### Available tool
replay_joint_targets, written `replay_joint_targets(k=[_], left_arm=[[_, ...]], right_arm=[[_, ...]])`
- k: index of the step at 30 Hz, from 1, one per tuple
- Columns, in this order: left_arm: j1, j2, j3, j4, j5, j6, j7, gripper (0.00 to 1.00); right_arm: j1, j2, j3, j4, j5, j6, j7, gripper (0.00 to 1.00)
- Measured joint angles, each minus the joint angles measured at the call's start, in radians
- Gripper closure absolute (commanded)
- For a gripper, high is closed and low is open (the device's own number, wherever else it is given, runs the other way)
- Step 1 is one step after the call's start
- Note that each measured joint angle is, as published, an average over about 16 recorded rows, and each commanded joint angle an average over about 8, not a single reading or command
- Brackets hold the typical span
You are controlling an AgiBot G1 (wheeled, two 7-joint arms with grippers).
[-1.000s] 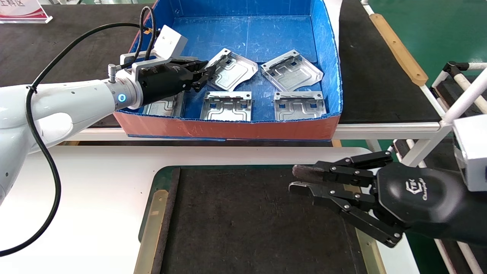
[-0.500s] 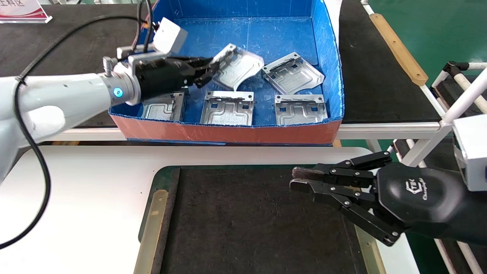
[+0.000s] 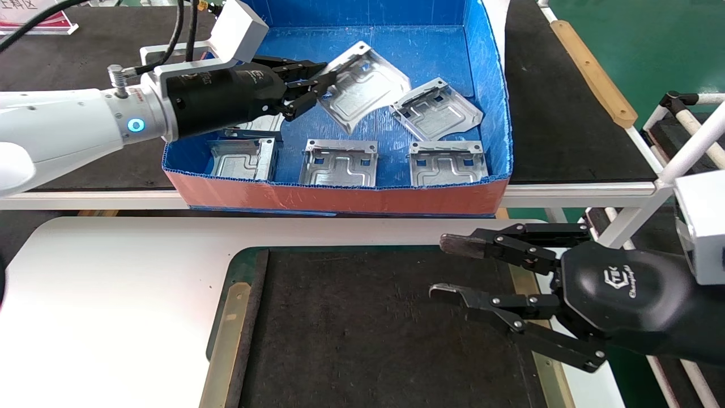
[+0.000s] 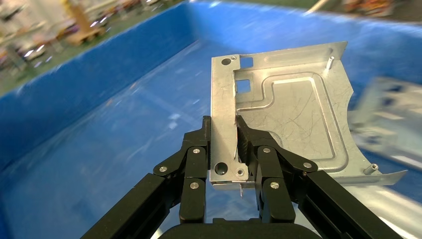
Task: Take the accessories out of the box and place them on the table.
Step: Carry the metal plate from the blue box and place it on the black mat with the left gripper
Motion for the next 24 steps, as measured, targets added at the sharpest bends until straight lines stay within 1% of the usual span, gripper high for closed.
replay_joint_targets(k=[11, 15, 20, 24], left_arm=[[0.017, -0.084, -0.027, -0.044, -0.088, 0.317, 0.206, 1.00], [0.031, -0.112, -0.030, -0.055, -0.121, 0.422, 0.266, 1.00], [0.063, -0.149, -0.011, -0.088, -0.160, 0.513, 0.305, 1.00], [0.100, -0.177, 0.022, -0.132, -0.182, 0.548, 0.315, 1.00]], right_arm=[[0.000, 0.000, 0.000, 0.000, 0.000, 0.000, 0.000, 0.00], [0.000, 0.000, 0.000, 0.000, 0.000, 0.000, 0.000, 0.00], [0.000, 0.000, 0.000, 0.000, 0.000, 0.000, 0.000, 0.00], [0.000, 0.000, 0.000, 0.000, 0.000, 0.000, 0.000, 0.00]])
